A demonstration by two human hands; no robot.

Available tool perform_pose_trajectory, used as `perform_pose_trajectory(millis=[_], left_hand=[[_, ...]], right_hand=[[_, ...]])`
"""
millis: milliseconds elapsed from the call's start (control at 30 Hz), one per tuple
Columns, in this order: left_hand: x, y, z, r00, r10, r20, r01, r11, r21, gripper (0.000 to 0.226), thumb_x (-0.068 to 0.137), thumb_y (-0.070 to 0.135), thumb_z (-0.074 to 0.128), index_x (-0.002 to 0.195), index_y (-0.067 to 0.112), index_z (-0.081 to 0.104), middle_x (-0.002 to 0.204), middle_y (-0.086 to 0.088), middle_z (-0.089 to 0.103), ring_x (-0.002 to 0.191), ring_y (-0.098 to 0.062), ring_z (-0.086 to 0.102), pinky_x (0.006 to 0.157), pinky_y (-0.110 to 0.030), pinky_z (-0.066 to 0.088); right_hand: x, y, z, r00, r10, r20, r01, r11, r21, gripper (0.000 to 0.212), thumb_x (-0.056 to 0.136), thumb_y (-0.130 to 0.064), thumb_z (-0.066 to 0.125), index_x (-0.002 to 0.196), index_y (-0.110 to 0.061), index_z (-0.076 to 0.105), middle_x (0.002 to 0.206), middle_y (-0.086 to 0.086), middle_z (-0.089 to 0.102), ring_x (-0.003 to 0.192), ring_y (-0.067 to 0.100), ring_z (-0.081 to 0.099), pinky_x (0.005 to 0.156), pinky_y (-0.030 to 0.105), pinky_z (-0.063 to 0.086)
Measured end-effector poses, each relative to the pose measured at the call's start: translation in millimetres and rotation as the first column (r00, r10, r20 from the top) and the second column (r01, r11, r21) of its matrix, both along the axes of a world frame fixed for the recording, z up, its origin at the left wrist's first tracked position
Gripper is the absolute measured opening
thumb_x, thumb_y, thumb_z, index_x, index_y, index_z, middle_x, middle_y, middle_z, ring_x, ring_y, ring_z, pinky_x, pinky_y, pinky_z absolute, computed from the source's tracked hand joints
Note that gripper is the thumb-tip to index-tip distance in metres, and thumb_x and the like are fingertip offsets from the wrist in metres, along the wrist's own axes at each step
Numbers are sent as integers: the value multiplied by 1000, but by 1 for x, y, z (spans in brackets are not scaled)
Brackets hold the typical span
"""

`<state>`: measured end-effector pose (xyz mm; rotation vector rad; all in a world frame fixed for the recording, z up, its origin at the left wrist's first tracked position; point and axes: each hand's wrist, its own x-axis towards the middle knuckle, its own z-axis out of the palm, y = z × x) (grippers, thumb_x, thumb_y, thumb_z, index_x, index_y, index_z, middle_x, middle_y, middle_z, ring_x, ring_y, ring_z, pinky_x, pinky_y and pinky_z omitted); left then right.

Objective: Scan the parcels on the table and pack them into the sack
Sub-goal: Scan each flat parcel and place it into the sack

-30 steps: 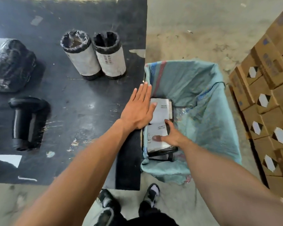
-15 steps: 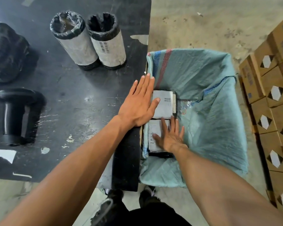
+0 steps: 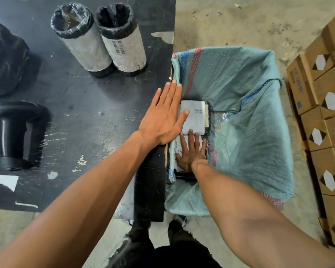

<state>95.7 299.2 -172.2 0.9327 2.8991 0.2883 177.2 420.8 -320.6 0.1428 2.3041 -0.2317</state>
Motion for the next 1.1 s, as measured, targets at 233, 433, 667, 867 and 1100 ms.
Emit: perform_pose_trajectory(millis=[233, 433, 667, 867, 1100], left_hand=[[1, -1, 0, 1000, 1, 25, -2, 1000, 19, 71, 106, 47, 20, 160, 5, -2, 168, -13, -5, 155, -23, -8, 126, -41, -4], [1, -2, 6, 999, 19, 47, -22, 998, 61, 73, 103, 46, 20, 160, 5, 1, 168, -12, -3, 155, -22, -7, 126, -38, -6], [10, -10, 15, 993, 70, 99, -104, 911, 400, 52, 100, 33, 44, 140, -1, 45, 140, -21, 49, 134, -37, 43, 117, -48, 29], [6, -57, 37, 996, -73, 48, 56, 956, 288, 53, 94, 45, 57, 127, 3, 56, 122, -15, 59, 113, -34, 55, 97, -40, 42], [-41, -153, 94, 971, -145, -189, 186, 958, 219, 48, 94, 46, 51, 109, 4, 65, 105, -13, 66, 99, -33, 62, 84, -43, 50]], right_hand=[[-15, 9, 30, 997, -53, 52, 57, 995, -76, 75, 111, -53, 26, 166, -28, -20, 170, 9, -36, 159, 32, -27, 129, 58, -8], [-21, 35, 81, 937, -327, -121, 294, 928, -230, 71, 112, -45, 40, 169, -18, 7, 175, 11, 11, 161, 33, 15, 128, 49, 20], [-10, 42, 140, 871, -392, -297, 336, 915, -222, 68, 110, -48, 45, 164, -13, 24, 167, 17, 31, 154, 34, 31, 123, 47, 31], [3, 12, 206, 785, -419, -456, 375, 908, -189, 71, 109, -51, 47, 164, -10, 28, 169, 15, 31, 156, 31, 30, 122, 41, 28], [-23, -78, 264, 664, -333, -670, 313, 937, -156, 65, 107, -57, 46, 153, -12, 49, 157, 11, 51, 145, 29, 48, 114, 42, 39]])
